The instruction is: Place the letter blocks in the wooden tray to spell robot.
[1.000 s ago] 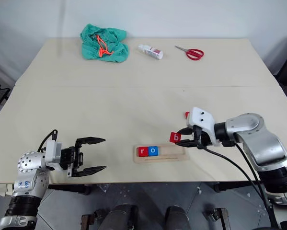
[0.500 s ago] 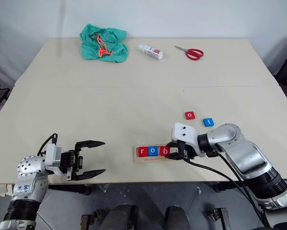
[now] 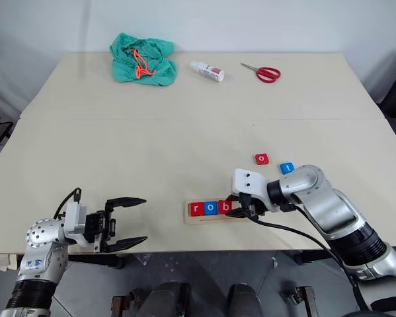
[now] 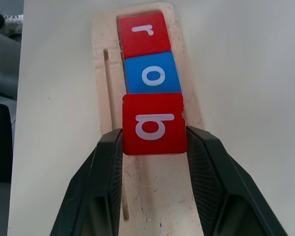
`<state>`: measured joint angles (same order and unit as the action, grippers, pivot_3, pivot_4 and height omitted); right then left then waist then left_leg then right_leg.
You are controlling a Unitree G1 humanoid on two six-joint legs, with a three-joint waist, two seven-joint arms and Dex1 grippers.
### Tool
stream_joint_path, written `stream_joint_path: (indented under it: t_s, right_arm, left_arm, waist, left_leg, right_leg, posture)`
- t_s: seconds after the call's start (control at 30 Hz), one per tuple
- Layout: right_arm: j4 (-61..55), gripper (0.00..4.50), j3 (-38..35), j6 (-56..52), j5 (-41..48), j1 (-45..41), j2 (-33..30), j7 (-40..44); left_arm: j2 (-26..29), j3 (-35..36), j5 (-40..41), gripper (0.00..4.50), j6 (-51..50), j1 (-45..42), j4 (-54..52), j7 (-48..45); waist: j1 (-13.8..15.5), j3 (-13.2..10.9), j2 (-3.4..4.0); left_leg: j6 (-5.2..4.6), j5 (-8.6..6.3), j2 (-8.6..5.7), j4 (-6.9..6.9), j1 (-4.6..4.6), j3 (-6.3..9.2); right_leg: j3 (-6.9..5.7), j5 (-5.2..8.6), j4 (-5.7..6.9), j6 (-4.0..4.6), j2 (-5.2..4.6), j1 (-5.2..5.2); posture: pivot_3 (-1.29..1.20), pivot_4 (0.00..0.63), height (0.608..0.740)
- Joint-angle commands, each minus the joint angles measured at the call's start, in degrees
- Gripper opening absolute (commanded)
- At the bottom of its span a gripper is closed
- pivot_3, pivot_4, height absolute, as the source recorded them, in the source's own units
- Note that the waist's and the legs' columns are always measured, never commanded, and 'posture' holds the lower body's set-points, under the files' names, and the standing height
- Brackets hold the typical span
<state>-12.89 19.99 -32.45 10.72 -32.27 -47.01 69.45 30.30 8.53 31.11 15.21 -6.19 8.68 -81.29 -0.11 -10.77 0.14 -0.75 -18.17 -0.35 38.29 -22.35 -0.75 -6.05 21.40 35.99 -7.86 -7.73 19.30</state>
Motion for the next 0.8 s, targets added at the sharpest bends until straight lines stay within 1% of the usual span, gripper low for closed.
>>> stream_joint_path:
  t_s: [0.03,0.1,0.17,0.2,0.33,0.4,0.5,0.63,0.8]
  right_arm:
    - [0.3,1.46,0.4,1.4,-1.1,-0.9,0.1,0.6]
    - [1.0,1.46,0.5,1.7,-1.6,-1.4,0.6,0.6]
    - [1.3,2.18,0.6,1.8,-1.9,-1.6,0.7,0.9]
    - [1.4,2.45,0.7,1.8,-2.0,-1.7,0.8,1.0]
    - [1.1,3.87,0.0,1.6,-1.7,-1.8,1.6,0.5]
    - [-0.1,4.48,-0.8,0.4,-0.7,-1.6,1.7,0.6]
    - [-2.6,4.48,-3.1,-1.0,1.4,-0.3,0.9,0.6]
    - [-6.9,4.48,-8.3,-4.9,6.2,3.6,-2.1,1.4]
    - [-7.2,4.48,-13.7,-5.5,7.8,9.4,-5.2,-0.5]
  left_arm:
    - [-0.1,0.5,0.7,4.50,1.1,0.6,-2.2,0.3]
    - [-0.1,0.5,0.7,4.50,1.2,0.5,-2.1,0.4]
    - [-0.1,0.4,0.6,4.50,1.3,0.5,-2.0,0.5]
    - [0.0,0.4,0.6,4.50,1.4,0.4,-2.0,0.5]
    - [0.0,0.4,0.6,4.50,1.4,0.2,-1.7,0.6]
    - [0.0,0.5,0.6,4.50,1.4,0.0,-1.5,0.6]
    - [-0.2,0.4,0.5,4.50,1.4,-0.2,-1.4,0.8]
    - [-0.3,0.3,0.4,4.50,1.5,-0.4,-1.1,1.0]
    - [-0.5,0.0,0.2,4.50,1.5,-0.7,-0.9,1.2]
  waist:
    - [0.0,0.0,0.00]
    - [0.0,0.0,0.00]
    - [0.0,0.0,0.00]
    - [0.0,0.0,0.00]
    - [0.0,0.0,0.00]
    - [0.0,0.0,0.00]
    - [0.0,0.0,0.00]
    - [0.3,0.0,0.00]
    - [0.2,0.0,0.00]
  left_leg:
    - [0.00,0.00,0.00,0.00,0.00,0.00]
    - [0.00,0.00,0.00,0.01,0.00,0.00]
    - [0.00,0.00,0.00,0.00,0.00,-0.01]
    - [0.00,0.00,0.00,0.00,0.00,-0.01]
    - [0.00,0.00,0.00,0.00,0.00,-0.01]
    - [0.00,0.00,0.00,0.00,0.00,0.00]
    - [0.00,0.00,0.00,0.00,0.00,0.00]
    - [0.00,0.00,-0.02,0.00,-0.01,0.04]
    - [0.00,0.00,0.00,0.01,0.01,0.02]
  right_leg:
    - [0.00,0.00,0.00,0.00,0.00,0.00]
    - [0.00,0.00,0.00,0.00,0.00,0.00]
    - [0.00,0.00,0.00,0.00,0.00,0.00]
    - [0.00,0.00,0.00,0.00,0.00,0.01]
    - [0.00,0.00,0.00,0.00,0.00,0.01]
    - [0.00,0.00,0.00,0.00,0.00,0.01]
    - [0.00,0.00,0.00,0.00,0.00,0.01]
    - [-0.01,0.00,0.00,0.00,-0.01,-0.01]
    - [-0.02,0.00,0.00,0.00,0.00,-0.04]
  posture:
    - [0.00,0.150,0.740]
    - [0.00,0.150,0.740]
    - [0.00,0.150,0.740]
    - [0.00,0.150,0.740]
    - [0.00,0.150,0.740]
    - [0.00,0.150,0.740]
    - [0.00,0.150,0.740]
    - [0.00,0.150,0.740]
    - [0.00,0.150,0.740]
